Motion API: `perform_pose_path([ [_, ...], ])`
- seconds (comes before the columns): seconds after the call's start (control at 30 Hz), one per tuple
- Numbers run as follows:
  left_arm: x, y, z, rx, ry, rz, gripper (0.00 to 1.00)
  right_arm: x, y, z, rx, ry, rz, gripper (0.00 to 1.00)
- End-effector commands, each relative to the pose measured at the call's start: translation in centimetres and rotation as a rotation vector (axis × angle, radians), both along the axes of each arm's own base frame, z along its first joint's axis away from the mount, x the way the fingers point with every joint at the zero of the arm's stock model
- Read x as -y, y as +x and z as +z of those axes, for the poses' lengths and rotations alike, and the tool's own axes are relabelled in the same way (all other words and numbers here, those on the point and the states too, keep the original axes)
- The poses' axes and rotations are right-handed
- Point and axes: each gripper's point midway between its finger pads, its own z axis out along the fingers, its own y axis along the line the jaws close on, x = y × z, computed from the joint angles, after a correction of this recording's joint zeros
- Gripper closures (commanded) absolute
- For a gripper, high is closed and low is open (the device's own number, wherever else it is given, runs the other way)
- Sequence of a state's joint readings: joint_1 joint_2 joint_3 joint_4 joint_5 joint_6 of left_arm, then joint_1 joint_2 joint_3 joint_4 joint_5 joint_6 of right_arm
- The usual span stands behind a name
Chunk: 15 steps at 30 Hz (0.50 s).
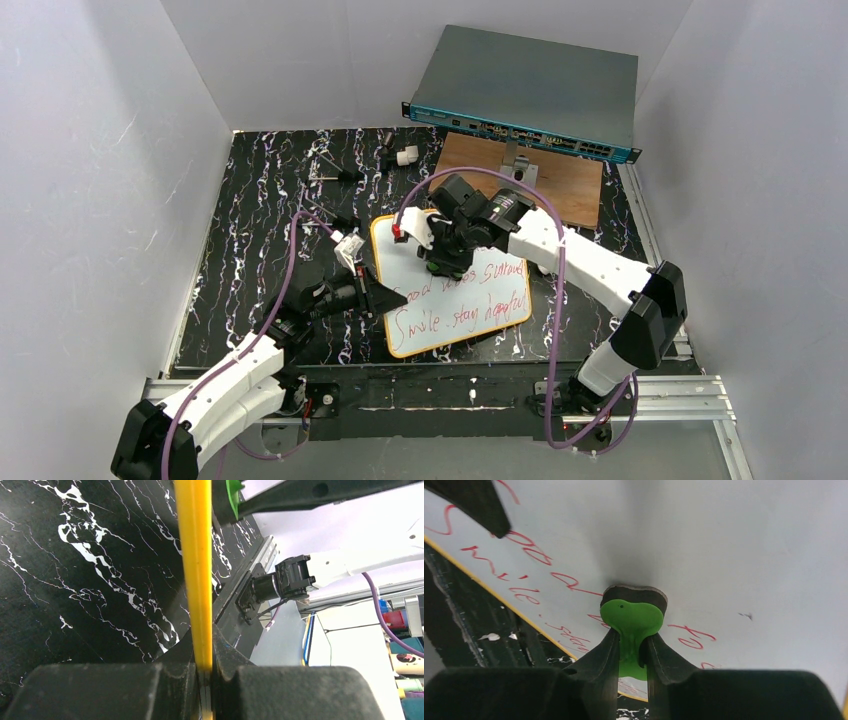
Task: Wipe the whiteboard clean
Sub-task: Erase the whiteboard at the center of the board.
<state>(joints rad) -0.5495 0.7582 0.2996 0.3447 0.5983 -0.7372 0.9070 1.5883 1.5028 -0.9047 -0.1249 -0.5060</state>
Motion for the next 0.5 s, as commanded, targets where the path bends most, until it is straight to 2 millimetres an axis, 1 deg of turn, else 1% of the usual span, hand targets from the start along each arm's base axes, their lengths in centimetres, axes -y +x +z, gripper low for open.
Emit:
perform_pose_path([
  [0.0,1.0,-0.6,4.9,0.211,-0.115,-0.088,1.0,-1.2,-2.1,1.6,-0.032,0.066,0.084,0.99],
  [0.03,1.0,-0.6,4.9,0.211,-0.115,-0.088,1.0,-1.1,-1.4,1.5,-0.007,0.056,0.056,0.99],
  [0.07,1.0,-0.6,5.0,0.212,-0.115,-0.088,1.0,-0.9,-0.3,1.4,0.041,0.039,0.013,0.99],
  [0.17,0.9,-0.6,5.0,0.211,-0.114,-0.087,1.0,0.3,4.2,1.8,0.197,-0.004,-0.157,0.99],
  [0.27,0.9,-0.7,4.9,0.213,-0.113,-0.084,1.0,1.5,6.6,2.9,0.253,0.004,-0.263,0.99],
  [0.33,0.9,-0.7,4.9,0.212,-0.113,-0.084,1.0,2.1,7.6,3.2,0.288,-0.004,-0.301,0.99],
  [0.37,0.9,-0.6,4.9,0.212,-0.114,-0.085,1.0,2.3,7.8,3.4,0.297,-0.004,-0.309,0.99],
  [0.47,1.0,-0.5,4.9,0.208,-0.116,-0.088,1.0,2.6,7.6,3.1,0.295,-0.009,-0.3,0.99],
])
